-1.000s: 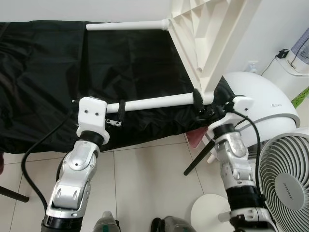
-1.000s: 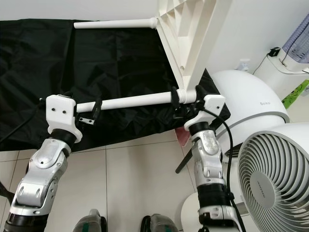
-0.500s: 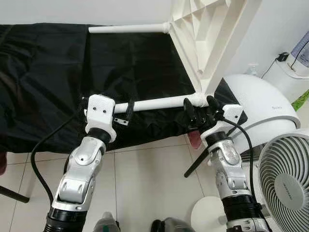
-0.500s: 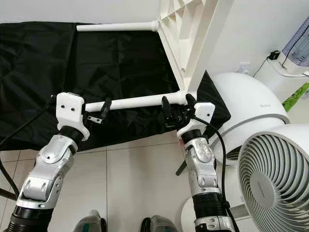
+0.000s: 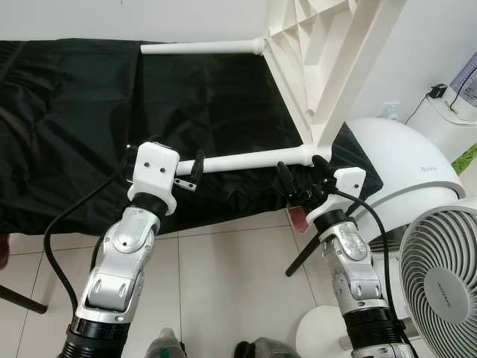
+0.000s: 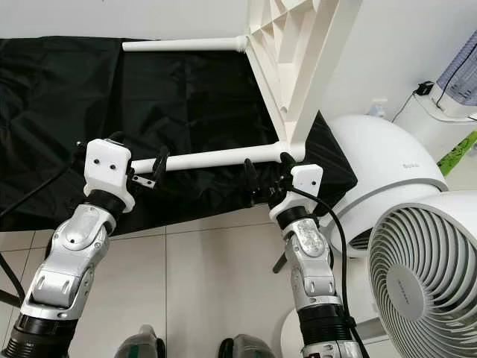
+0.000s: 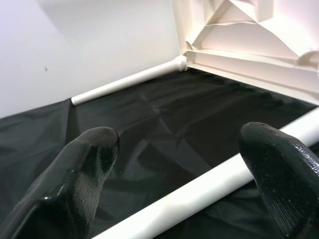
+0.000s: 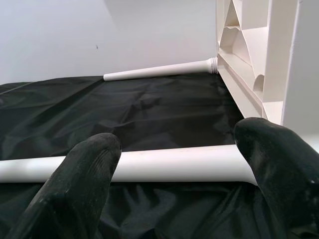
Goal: Building children table
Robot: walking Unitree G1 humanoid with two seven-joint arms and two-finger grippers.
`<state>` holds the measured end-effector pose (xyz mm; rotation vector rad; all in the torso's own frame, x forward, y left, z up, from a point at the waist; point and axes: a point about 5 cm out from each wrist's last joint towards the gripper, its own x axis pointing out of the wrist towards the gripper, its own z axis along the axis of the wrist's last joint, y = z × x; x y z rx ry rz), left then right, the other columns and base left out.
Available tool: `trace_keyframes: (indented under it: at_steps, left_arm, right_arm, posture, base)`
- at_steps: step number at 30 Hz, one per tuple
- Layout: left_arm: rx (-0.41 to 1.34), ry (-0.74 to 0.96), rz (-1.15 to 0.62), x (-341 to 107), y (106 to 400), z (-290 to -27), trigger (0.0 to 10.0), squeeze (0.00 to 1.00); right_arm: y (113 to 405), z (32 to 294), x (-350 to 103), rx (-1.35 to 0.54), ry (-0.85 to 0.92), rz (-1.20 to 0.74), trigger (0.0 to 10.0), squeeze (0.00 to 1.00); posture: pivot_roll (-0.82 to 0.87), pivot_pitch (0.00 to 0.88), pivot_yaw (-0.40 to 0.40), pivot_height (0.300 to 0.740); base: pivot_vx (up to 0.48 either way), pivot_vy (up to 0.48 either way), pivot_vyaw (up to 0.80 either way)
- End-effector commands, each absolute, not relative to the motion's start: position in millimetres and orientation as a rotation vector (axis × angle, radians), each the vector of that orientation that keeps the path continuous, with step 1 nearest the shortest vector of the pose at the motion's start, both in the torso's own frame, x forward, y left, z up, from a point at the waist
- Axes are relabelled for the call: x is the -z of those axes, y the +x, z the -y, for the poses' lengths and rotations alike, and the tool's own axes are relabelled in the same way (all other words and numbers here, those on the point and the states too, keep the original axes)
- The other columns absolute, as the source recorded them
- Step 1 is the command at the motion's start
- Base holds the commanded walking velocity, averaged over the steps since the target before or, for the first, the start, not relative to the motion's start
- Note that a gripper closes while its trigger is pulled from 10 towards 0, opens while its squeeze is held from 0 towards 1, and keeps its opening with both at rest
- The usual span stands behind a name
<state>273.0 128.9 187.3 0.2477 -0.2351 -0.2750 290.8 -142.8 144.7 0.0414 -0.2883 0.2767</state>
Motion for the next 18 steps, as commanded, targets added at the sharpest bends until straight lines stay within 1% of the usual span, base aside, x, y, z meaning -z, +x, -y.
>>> trace_keyframes:
  at_steps: [1,11,12,13,16,18]
  left_arm:
    - [0.353,0.263,0.237,-189,272,-123,10.0,0.0]
    - [0.355,0.275,0.262,-193,273,-121,10.0,0.0]
    - [0.378,0.344,0.304,-202,272,-120,10.0,0.0]
    - [0.378,0.344,0.304,-202,272,-120,10.0,0.0]
    - [0.379,0.465,0.366,-219,273,-126,10.0,0.0]
    - [0.379,0.465,0.366,-219,273,-126,10.0,0.0]
  right_arm:
    - [291,146,-144,-0.264,0.019,0.286,10.0,0.0]
    - [292,146,-146,-0.255,0.01,0.294,10.0,0.0]
    - [292,146,-146,-0.256,0.005,0.293,10.0,0.0]
    - [292,146,-146,-0.256,0.005,0.293,10.0,0.0]
    - [292,147,-146,-0.26,0.0,0.29,10.0,0.0]
    - [292,147,-146,-0.26,0.0,0.29,10.0,0.0]
  posture:
    - [0.05,0.0,-0.061,0.74]
    - [0.05,0.0,-0.058,0.74]
    - [0.05,0.0,-0.061,0.74]
    - [0.05,0.0,-0.061,0.74]
    - [0.05,0.0,-0.067,0.74]
    - [0.05,0.0,-0.067,0.74]
  base:
    - [0.0,0.0,0.0]
    - [0.0,0.0,0.0]
    - [0.0,0.0,0.0]
    - [0.0,0.0,0.0]
    - [0.0,0.0,0.0]
    - [0.0,0.0,0.0]
